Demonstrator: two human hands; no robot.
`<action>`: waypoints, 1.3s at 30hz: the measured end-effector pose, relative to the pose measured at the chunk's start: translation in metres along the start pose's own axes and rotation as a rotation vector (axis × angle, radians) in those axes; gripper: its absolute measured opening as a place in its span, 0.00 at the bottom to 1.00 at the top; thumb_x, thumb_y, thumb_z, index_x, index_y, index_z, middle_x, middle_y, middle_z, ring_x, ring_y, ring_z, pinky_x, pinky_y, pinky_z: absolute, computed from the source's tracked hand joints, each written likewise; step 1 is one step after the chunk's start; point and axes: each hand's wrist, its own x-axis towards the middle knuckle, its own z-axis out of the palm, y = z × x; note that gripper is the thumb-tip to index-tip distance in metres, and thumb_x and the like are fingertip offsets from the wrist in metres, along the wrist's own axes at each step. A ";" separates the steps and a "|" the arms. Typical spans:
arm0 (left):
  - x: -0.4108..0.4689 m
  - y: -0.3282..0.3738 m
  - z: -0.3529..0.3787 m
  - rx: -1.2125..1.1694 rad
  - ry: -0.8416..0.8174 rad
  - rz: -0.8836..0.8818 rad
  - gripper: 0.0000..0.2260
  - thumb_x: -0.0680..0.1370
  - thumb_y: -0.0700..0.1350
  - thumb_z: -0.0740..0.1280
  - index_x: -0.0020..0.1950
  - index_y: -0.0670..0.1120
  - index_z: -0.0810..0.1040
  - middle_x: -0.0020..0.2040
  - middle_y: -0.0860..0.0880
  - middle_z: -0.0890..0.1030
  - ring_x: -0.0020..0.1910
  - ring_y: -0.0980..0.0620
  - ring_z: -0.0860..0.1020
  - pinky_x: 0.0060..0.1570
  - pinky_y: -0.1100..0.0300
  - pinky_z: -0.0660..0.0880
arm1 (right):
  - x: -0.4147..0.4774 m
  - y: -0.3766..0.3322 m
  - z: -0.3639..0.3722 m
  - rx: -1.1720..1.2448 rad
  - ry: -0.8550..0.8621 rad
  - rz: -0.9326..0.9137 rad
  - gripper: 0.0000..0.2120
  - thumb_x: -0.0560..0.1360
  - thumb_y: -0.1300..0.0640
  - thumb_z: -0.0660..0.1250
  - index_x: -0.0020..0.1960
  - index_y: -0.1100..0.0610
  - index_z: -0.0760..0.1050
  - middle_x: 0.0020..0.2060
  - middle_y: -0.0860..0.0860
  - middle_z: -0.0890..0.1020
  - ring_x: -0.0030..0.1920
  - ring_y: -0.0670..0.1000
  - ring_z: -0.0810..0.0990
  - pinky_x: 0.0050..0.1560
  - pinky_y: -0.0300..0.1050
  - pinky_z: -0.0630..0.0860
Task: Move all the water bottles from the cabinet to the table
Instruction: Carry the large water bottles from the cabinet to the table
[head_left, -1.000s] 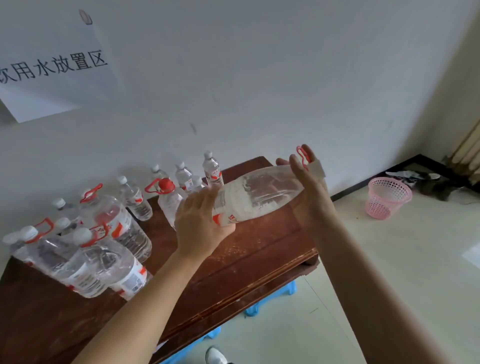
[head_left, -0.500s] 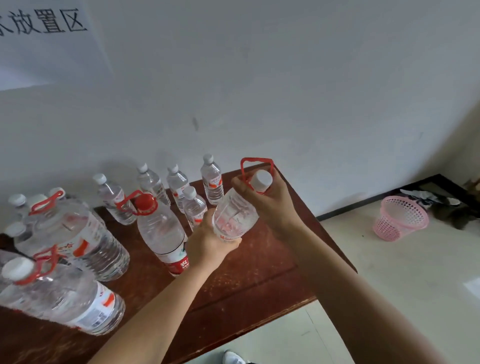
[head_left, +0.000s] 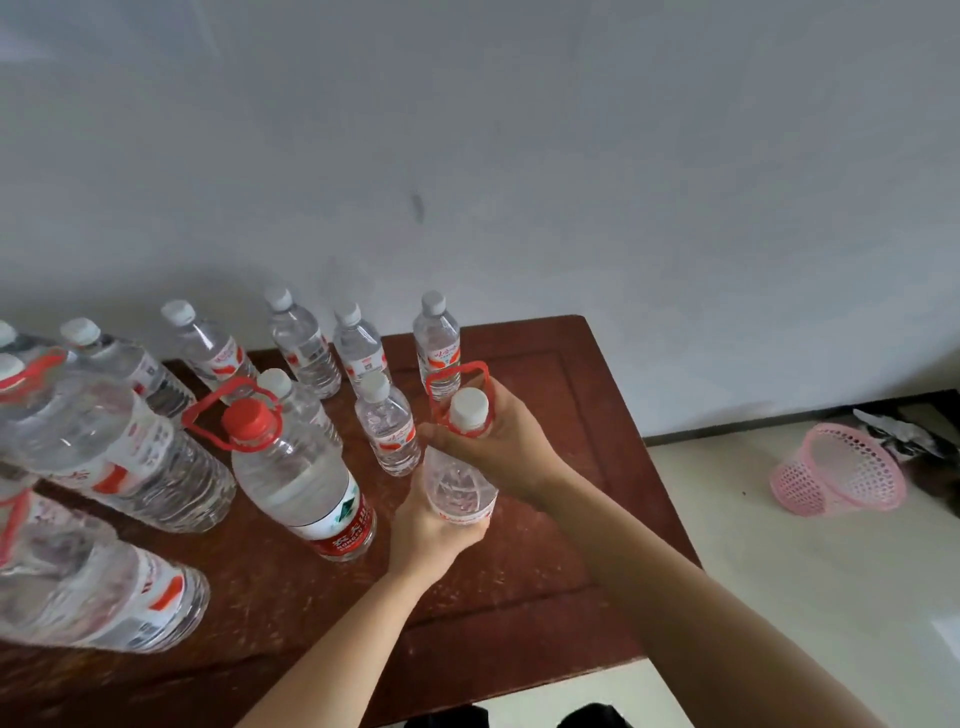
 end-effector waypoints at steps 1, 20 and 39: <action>-0.002 -0.003 0.000 -0.025 -0.011 -0.025 0.38 0.61 0.56 0.83 0.68 0.55 0.72 0.52 0.61 0.83 0.52 0.62 0.81 0.50 0.68 0.74 | 0.001 0.002 0.005 -0.028 -0.045 -0.019 0.18 0.69 0.48 0.81 0.54 0.48 0.77 0.46 0.43 0.85 0.48 0.41 0.84 0.54 0.43 0.81; -0.177 -0.015 -0.023 0.466 0.647 -0.257 0.27 0.82 0.61 0.54 0.76 0.47 0.69 0.75 0.43 0.71 0.73 0.40 0.70 0.69 0.42 0.69 | -0.080 0.112 -0.014 -0.428 -0.133 -0.336 0.49 0.75 0.31 0.65 0.82 0.44 0.39 0.81 0.49 0.32 0.81 0.53 0.38 0.79 0.63 0.51; -0.641 -0.023 -0.208 0.776 1.338 -0.627 0.25 0.84 0.57 0.52 0.79 0.49 0.64 0.80 0.43 0.62 0.79 0.39 0.60 0.72 0.35 0.62 | -0.412 -0.088 0.297 -0.049 -0.636 -1.136 0.38 0.80 0.35 0.60 0.83 0.50 0.51 0.82 0.57 0.45 0.82 0.59 0.46 0.78 0.67 0.52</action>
